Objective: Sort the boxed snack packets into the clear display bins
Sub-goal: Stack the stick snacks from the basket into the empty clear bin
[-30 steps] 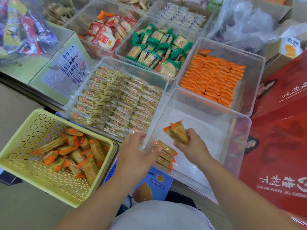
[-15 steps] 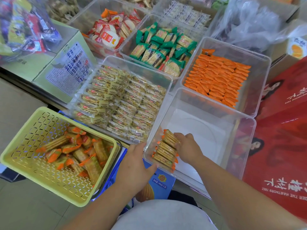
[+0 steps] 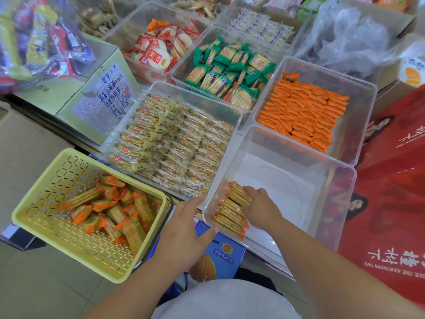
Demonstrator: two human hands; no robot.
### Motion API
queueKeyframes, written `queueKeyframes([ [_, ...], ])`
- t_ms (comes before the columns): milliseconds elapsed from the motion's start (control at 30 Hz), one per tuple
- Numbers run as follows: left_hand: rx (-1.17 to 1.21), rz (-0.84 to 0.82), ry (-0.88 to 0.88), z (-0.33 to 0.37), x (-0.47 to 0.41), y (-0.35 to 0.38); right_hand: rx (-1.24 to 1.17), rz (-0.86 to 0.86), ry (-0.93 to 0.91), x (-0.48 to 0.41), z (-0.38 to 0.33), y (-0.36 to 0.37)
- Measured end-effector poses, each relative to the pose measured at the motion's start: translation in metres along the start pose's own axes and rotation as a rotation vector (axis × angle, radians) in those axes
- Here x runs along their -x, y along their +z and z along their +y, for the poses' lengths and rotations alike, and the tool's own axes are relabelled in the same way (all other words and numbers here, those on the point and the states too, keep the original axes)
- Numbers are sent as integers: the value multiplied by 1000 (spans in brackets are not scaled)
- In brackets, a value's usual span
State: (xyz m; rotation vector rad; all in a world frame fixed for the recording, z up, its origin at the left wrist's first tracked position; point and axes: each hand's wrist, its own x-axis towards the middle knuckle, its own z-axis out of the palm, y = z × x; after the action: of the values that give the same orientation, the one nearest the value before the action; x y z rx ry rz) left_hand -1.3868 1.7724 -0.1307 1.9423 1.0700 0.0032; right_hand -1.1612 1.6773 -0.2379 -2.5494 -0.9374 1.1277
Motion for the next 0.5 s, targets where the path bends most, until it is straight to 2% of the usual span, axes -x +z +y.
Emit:
queueKeyframes([
  [100, 55, 100, 92, -6, 7, -22, 24, -17, 32, 7, 0, -2],
  [200, 111, 285, 114, -22, 5, -59, 60, -10, 53, 17, -6, -5],
  [267, 48, 373, 116, -44, -4, -89, 74, 16, 91, 28, -14, -7],
  [333, -115, 346, 108, -73, -16, -121, 85, 72, 129, 43, -26, -8],
  [500, -527, 104, -43, -144, -45, -191, 68, 244, 162, 92, -74, 4],
])
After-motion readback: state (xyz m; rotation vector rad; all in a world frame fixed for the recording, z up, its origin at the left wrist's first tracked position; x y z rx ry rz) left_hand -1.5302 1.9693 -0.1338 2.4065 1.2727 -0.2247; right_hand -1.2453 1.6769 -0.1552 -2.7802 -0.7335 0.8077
